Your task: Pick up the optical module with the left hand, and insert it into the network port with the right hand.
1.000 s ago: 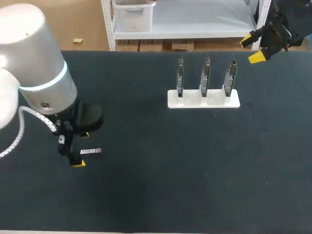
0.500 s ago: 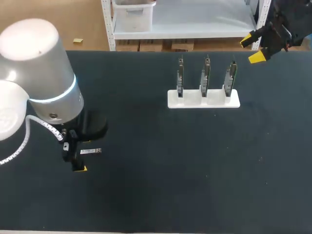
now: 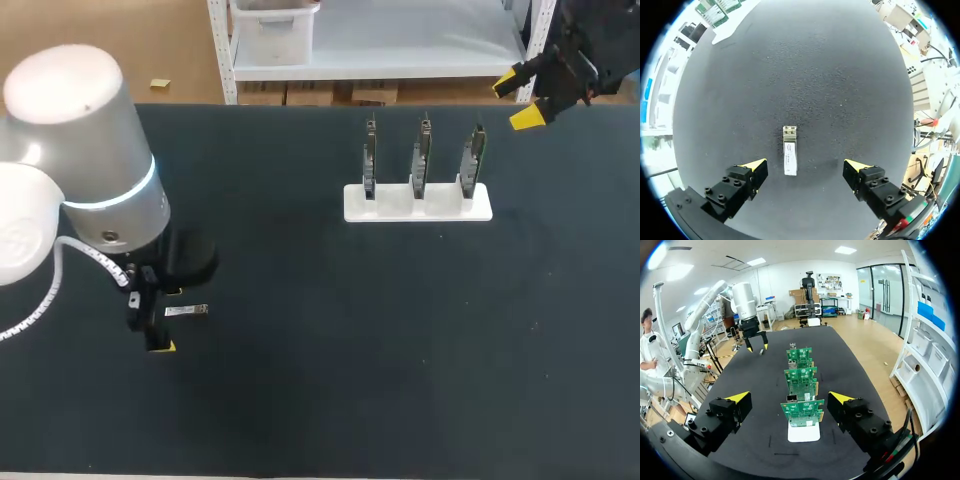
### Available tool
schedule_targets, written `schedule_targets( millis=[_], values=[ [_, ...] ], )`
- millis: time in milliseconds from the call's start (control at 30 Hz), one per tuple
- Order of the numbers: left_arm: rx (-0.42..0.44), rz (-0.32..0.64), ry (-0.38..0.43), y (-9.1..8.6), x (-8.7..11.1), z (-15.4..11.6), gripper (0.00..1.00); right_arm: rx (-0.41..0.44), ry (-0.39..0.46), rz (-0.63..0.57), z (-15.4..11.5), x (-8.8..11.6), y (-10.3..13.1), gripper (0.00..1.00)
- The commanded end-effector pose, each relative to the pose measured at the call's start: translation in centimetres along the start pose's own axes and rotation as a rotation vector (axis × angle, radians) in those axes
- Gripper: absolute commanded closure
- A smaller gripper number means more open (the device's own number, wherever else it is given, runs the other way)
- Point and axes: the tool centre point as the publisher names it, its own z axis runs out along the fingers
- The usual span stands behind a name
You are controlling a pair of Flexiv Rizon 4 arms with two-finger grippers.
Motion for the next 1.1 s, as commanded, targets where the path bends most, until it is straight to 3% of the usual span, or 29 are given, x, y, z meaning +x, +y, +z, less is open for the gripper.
schedule_targets(
  millis=[33, 467, 500, 600, 1100],
  values=[
    [0.01, 0.0, 0.003, 0.54, -0.14, 0.51, 0.0, 0.001, 0.001, 0.0, 0.04, -0.02, 0.0, 0.0],
    [0.025, -0.006, 0.013, 0.09, -0.02, 1.18, 0.0, 0.001, 0.001, 0.0, 0.04, -0.02, 0.0, 0.0],
    [0.026, -0.007, 0.013, 0.03, 0.03, 1.16, 0.4, 0.001, 0.001, 0.0, 0.04, -0.02, 0.0, 0.0],
    [0.028, -0.004, 0.018, -0.07, 0.11, 1.13, 1.0, 0.001, 0.001, 0.0, 0.04, -0.02, 0.0, 0.0],
    [0.031, 0.0, 0.028, 0.35, 0.45, 1.06, 1.0, 0.001, 0.001, 0.0, 0.04, -0.02, 0.0, 0.0]
  ],
)
